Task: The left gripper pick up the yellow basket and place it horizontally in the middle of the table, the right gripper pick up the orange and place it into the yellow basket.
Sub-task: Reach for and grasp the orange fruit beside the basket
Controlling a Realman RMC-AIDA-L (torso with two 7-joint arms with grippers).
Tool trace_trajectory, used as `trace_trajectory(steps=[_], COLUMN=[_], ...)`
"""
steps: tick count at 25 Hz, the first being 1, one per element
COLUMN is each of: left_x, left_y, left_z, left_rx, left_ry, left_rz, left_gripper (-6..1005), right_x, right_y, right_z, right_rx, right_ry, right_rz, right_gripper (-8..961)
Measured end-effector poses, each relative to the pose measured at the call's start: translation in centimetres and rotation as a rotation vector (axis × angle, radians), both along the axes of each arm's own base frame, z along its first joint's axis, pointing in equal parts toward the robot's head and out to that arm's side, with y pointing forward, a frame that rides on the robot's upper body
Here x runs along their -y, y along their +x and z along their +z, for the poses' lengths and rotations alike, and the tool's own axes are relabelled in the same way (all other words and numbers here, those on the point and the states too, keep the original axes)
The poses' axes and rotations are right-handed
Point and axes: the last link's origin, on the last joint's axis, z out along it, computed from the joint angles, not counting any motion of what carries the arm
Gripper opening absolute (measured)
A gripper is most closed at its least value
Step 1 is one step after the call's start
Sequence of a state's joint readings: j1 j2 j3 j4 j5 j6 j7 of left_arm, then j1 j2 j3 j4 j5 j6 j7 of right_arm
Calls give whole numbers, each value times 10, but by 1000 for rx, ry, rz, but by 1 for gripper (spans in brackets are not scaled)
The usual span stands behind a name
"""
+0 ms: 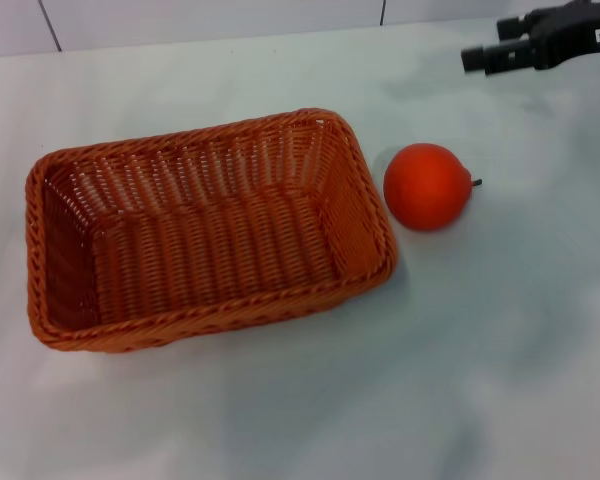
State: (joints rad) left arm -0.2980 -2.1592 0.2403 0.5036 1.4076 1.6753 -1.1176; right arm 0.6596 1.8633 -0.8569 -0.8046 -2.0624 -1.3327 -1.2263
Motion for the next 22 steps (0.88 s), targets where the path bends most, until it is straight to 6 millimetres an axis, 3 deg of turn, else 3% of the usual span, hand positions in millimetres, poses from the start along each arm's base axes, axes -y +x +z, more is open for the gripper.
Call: trace_trajectory(steps=[4,9,15,21,22], left_x=[1,0,6,9,9], left_y=[1,1,-2,-4,-4], left_z=[-4,-6,-7,-7,-7], left_rx=[5,11,23,48,49], left_ry=[19,8,0,-21,-21], left_rz=[0,-1,5,11,12], left_gripper=[659,658,659,659,659], right_x=[0,-1,-1,0,0], right_y=[-15,-25,-35,-28,-26], right_z=[0,-23,-52,-77,-81], right_rx=[174,328,378,408,410], right_ry=[-188,-296,-333,-347,-345], right_rz=[-34,-30,0,-7,-11], right_gripper=[877,859,833,807,763])
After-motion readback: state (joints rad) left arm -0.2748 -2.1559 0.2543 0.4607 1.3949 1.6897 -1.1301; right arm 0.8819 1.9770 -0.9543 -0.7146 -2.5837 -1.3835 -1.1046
